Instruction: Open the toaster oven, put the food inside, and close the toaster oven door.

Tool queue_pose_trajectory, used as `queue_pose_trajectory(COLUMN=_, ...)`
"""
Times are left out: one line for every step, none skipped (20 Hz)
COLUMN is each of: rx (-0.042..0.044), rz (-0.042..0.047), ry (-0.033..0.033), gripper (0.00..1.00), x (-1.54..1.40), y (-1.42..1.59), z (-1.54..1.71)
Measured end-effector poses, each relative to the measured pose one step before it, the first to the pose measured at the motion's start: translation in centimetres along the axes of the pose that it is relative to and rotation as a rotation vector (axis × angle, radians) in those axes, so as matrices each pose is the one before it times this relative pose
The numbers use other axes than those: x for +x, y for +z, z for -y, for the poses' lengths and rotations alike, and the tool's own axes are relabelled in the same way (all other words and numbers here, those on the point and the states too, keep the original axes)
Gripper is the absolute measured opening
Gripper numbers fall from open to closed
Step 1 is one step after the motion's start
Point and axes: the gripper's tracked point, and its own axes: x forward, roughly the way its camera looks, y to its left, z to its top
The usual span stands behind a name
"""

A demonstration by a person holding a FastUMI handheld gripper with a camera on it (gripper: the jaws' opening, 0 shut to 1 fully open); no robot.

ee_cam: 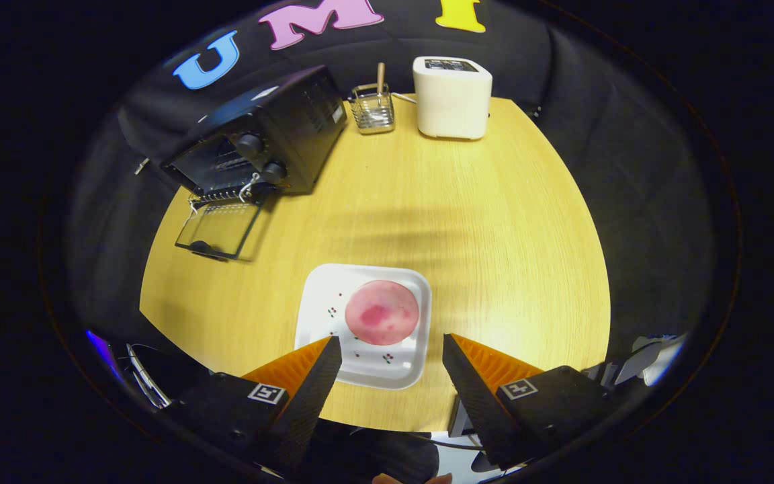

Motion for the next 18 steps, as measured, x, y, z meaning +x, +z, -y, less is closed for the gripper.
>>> queue_pose_trajectory(rx=0.01931, rz=-0.02000, ry=0.00690, gripper=0.99, x=0.866, y=-0.138, z=0.672)
queue_pose_trajectory(rx=0.01838, rz=-0.02300, ry=0.00189, gripper=0.99, x=0.897, y=-0.146, z=0.633)
queue_pose_trajectory(rx=0.01608, rz=-0.01695, ry=0.01103, gripper=0.88, x=0.966, y=-0.254, z=0.132)
queue_pose_trajectory(rx=0.01085, rz=-0.01566, ry=0.01027, gripper=0.83, x=0.813, y=0.058, z=0.043)
queue_pose_trajectory(rx=0.00858, rz=-0.01804, ry=-0.00206, gripper=0.74, x=0.787, y=-0.160, z=0.309)
queue_pose_trajectory(rx=0.00836, rz=-0.02022, ry=-0.01177, gripper=0.70, x=0.731, y=-0.310, z=0.511)
queue_pose_trajectory(rx=0.01467, rz=-0.02833, ry=-0.00818, gripper=0.63, x=0.808, y=-0.438, z=0.252)
queue_pose_trajectory(rx=0.01837, rz=-0.02351, ry=0.00257, gripper=0.57, x=0.537, y=-0.397, z=-0.059)
queue_pose_trajectory(rx=0.01171, rz=-0.00233, ry=0.00175, gripper=0.57, x=0.083, y=-0.042, z=0.068)
queue_pose_trajectory(rx=0.00702, rz=0.01194, ry=0.01782, gripper=0.46, x=0.234, y=0.521, z=-0.321)
queue_pose_trajectory(rx=0.00699, rz=-0.00235, ry=-0.02348, gripper=0.34, x=0.589, y=-0.058, z=0.788)
queue_pose_trajectory(rx=0.01248, rz=-0.02446, ry=0.00636, gripper=0.22, x=-0.890, y=-0.423, z=0.084)
queue_pose_trajectory(rx=0.00078, rz=-0.00845, ry=0.00065, gripper=0.26, x=-0.134, y=0.179, z=0.052)
queue_pose_trajectory(rx=-0.00384, rz=-0.01714, ry=0.00685, gripper=0.15, x=0.614, y=-0.335, z=-0.097)
queue_pose_trajectory(rx=-0.00487, rz=0.00188, ry=0.01990, gripper=0.13, x=-0.707, y=-0.461, z=-0.239)
queue_pose_trajectory(rx=-0.00743, rz=0.00126, ry=0.02434, gripper=0.09, x=0.360, y=0.223, z=-0.090)
queue_pose_trajectory(rx=0.00285, rz=0.00428, ry=0.02352, gripper=0.08, x=-0.191, y=0.222, z=0.275)
queue_pose_trajectory(rx=0.01608, rz=0.00444, ry=0.02871, gripper=0.05, x=0.142, y=-0.005, z=-0.136)
